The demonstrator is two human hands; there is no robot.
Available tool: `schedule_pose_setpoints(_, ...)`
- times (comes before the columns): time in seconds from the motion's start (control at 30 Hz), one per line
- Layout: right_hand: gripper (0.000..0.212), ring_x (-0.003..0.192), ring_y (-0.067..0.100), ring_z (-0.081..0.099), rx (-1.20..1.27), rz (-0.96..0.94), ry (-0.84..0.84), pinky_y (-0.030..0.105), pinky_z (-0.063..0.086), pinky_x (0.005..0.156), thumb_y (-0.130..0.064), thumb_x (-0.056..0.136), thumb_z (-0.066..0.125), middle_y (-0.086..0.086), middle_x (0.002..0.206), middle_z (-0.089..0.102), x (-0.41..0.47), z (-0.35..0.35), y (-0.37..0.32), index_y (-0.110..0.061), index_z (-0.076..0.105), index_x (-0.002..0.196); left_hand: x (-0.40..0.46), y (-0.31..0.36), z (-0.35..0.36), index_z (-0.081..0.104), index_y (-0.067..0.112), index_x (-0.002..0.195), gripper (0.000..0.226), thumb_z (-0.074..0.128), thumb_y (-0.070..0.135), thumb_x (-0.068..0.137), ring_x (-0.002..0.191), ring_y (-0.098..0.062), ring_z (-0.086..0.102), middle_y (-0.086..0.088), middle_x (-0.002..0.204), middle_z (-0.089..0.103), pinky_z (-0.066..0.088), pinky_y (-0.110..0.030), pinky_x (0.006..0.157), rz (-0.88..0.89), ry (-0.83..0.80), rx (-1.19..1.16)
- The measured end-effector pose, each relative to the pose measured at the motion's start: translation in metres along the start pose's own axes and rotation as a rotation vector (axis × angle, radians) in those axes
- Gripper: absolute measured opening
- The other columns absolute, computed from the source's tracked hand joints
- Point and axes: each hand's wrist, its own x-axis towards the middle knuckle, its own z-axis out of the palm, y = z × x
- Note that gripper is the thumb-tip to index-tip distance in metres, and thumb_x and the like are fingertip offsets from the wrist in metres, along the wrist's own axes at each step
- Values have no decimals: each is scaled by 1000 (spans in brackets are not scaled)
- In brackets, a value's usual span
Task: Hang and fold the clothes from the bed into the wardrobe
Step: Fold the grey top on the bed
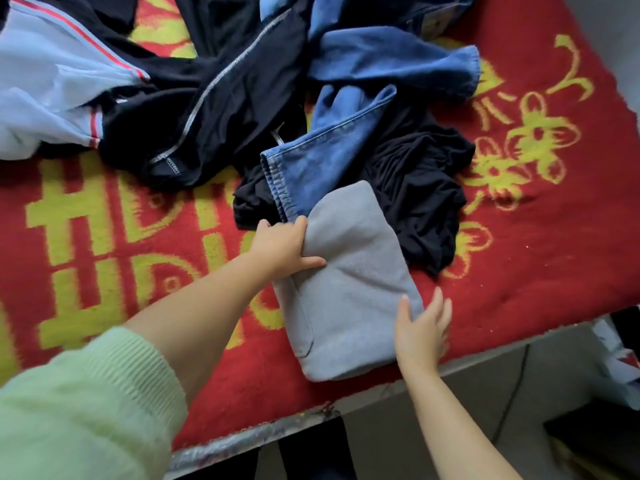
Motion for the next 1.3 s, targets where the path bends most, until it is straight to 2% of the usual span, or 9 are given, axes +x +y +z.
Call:
schedule_pose_setpoints(0.17,79,132,30,39,419,170,-104,35,36,101,-34,90,60,13,148,35,-28,8,-12,-19,12,151,-69,-29,23,52,14,106,63,57,69,77,99,-32,60,-10,108,64,43,-36,71,-258,-132,-310)
schedule_pose_setpoints(0.4,80,136,17,35,234,-441,-447,21,26,108,-18,87,65,5,150,33,-40,54,-96,-17,16,150,-209,-79,65,66,7,111,41,65,39,86,111,-32,60,-16,115,67,42,-30,78,-647,40,-760)
schedule_pose_setpoints(0.53,70,139,26,28,-83,-657,-358,30,24,110,-17,93,54,12,154,22,-43,80,-132,-19,16,151,-224,-101,71,62,9,108,43,64,44,84,107,-26,61,-11,114,66,47,-34,85,-705,-20,-946)
schedule_pose_setpoints(0.67,84,140,35,30,-515,-1120,-67,60,29,107,-9,68,67,20,150,31,-85,77,-115,-15,35,145,-229,-108,58,46,1,126,65,69,38,78,120,-37,46,-20,128,48,36,-50,101,-662,326,-395)
schedule_pose_setpoints(0.77,105,139,32,29,-777,-1454,-147,68,21,104,-21,47,80,16,148,38,-118,76,-59,-18,35,142,-240,-83,47,29,5,142,91,74,34,68,134,-34,30,-23,144,32,23,-58,108,-285,513,-30)
schedule_pose_setpoints(0.87,125,141,30,21,-977,-1378,-230,65,7,110,-28,39,88,15,153,30,-119,78,-16,-19,26,147,-243,-48,74,26,11,144,111,82,36,51,139,-33,27,-23,149,30,27,-63,106,-67,297,47)
schedule_pose_setpoints(1.0,133,142,30,19,-1039,-1332,-205,64,-1,110,-28,38,91,15,154,19,-99,100,-17,-19,17,149,-223,-34,99,36,11,144,119,88,25,38,137,-36,35,-27,147,34,32,-68,98,-214,72,71)
schedule_pose_setpoints(1.2,102,138,34,34,-951,-1445,-99,68,9,107,-22,56,84,20,149,34,-68,124,-36,-21,31,144,-179,-55,117,30,15,139,72,59,16,73,130,-42,42,-34,138,41,36,-71,89,-192,194,133)
schedule_pose_setpoints(1.3,75,124,36,52,-909,-1476,-59,70,26,100,-12,64,75,20,136,51,-72,123,-35,-17,50,134,-185,-48,105,40,15,141,72,59,15,71,132,-41,40,-33,140,39,36,-69,91,-202,159,120)
